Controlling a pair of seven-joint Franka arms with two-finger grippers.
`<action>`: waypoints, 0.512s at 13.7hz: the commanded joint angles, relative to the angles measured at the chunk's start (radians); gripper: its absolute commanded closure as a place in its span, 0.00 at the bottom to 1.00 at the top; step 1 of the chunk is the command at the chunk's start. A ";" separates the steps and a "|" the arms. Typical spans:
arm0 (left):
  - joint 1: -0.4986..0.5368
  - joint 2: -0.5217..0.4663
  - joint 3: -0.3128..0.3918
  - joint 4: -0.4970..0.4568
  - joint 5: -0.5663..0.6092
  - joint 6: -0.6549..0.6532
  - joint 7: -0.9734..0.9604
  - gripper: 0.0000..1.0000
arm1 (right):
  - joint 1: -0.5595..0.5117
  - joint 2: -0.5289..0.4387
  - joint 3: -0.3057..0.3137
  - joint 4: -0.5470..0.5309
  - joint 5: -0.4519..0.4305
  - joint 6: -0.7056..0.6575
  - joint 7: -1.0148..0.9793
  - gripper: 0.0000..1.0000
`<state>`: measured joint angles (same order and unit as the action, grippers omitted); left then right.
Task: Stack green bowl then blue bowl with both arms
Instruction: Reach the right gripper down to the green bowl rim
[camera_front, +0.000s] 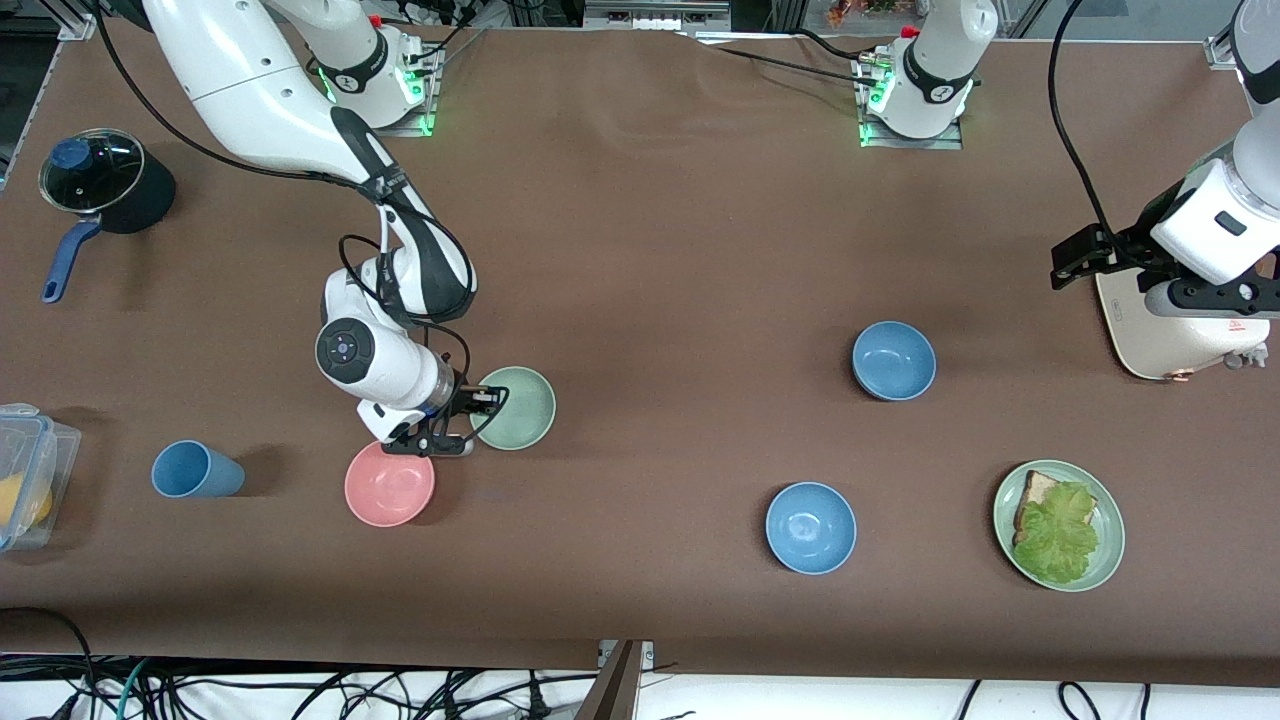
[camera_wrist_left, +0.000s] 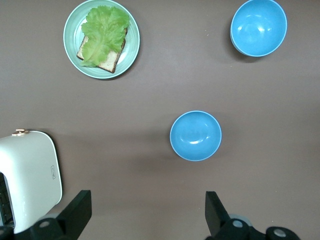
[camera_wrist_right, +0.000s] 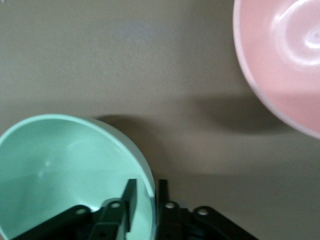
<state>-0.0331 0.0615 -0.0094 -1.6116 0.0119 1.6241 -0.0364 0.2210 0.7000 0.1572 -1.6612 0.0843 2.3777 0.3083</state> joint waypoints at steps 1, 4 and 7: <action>0.005 0.011 0.002 0.029 -0.030 -0.024 0.013 0.00 | 0.009 -0.005 0.011 0.018 -0.014 -0.006 0.029 1.00; 0.005 0.011 0.002 0.029 -0.030 -0.024 0.013 0.00 | 0.104 -0.011 0.015 0.034 -0.014 -0.006 0.081 1.00; 0.005 0.011 0.002 0.029 -0.030 -0.024 0.013 0.00 | 0.243 -0.001 0.009 0.089 -0.021 -0.006 0.248 1.00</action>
<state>-0.0326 0.0615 -0.0088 -1.6117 0.0120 1.6240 -0.0364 0.3890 0.6985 0.1760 -1.6085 0.0818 2.3777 0.4629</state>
